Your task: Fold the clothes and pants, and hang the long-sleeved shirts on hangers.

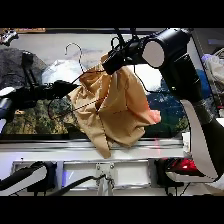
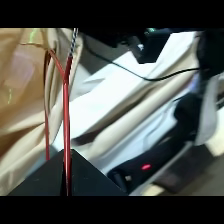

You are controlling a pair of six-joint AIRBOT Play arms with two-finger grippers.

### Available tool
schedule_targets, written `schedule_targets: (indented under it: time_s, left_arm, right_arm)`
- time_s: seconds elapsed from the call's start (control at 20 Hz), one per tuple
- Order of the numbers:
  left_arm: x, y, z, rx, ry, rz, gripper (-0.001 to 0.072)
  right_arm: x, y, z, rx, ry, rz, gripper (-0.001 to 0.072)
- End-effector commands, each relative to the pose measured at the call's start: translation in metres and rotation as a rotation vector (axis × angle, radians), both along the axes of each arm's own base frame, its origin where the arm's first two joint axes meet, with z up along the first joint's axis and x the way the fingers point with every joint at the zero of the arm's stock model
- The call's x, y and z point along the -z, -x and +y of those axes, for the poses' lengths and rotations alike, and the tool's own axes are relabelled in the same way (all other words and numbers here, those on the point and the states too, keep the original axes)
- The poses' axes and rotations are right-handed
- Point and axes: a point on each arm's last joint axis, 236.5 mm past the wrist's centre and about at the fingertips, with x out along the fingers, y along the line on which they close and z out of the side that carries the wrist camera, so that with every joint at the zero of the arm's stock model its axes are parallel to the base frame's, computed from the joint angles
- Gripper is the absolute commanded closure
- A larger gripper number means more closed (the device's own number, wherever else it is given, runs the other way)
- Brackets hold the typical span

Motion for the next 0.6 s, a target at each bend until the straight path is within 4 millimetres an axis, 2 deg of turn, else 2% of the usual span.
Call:
schedule_targets:
  time_s: [0.0,0.15,0.3,0.4,0.55]
  left_arm:
    - [-0.009,-0.013,0.002,0.009,0.153,0.026,0.0698]
    - [0.008,-0.026,0.001,0.018,0.234,0.063,0.0698]
    - [0.017,-0.024,-0.007,0.076,0.318,0.062,0.0698]
    - [0.021,-0.025,-0.013,0.08,0.343,0.05,0.0698]
    - [0.021,-0.018,-0.022,0.108,0.353,0.012,0.0698]
  right_arm:
    - [0.004,0.023,0.017,-0.056,-0.037,0.075,0.0679]
    - [-0.01,0.059,0.04,-0.141,-0.087,0.104,0.0678]
    - [-0.025,0.098,0.057,-0.227,-0.1,0.105,0.0678]
    - [-0.03,0.113,0.064,-0.259,-0.106,0.104,0.0678]
    - [-0.027,0.126,0.068,-0.269,-0.11,0.143,0.0678]
